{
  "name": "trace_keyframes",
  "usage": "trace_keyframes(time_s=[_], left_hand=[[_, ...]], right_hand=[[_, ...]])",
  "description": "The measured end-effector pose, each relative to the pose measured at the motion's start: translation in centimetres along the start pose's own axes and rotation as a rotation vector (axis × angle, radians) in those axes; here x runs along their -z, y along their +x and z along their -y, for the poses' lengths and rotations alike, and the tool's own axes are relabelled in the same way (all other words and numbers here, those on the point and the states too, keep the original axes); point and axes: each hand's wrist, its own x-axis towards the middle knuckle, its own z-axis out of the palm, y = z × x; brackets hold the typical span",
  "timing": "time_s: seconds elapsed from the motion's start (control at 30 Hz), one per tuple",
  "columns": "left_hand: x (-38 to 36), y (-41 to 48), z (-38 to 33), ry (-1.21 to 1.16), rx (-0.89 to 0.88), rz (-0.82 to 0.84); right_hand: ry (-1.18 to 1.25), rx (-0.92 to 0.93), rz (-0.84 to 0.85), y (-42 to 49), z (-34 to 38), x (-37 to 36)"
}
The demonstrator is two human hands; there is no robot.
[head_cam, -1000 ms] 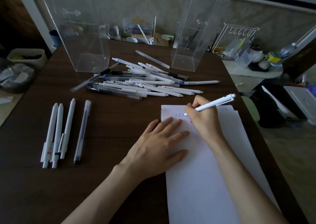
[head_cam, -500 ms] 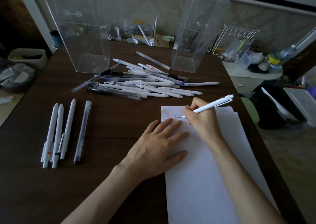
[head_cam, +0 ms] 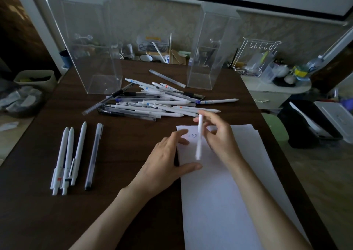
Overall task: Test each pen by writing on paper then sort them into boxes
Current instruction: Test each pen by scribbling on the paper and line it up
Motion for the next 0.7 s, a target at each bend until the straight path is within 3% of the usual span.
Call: trace_keyframes(time_s=[0.17, 0.33, 0.7], left_hand=[[0.0, 0.2, 0.4, 0.09, -0.109, 0.058], [-0.4, 0.1, 1.0, 0.189, -0.254, 0.004], [0.9, -1.5, -0.1, 0.246, -0.339, -0.146]], right_hand=[[0.157, 0.001, 0.091, -0.2, 0.5, 0.3], [0.079, -0.011, 0.136, -0.1, 0.6, 0.1], [0.068, 0.002, 0.085, -0.8, 3.1, -0.9]])
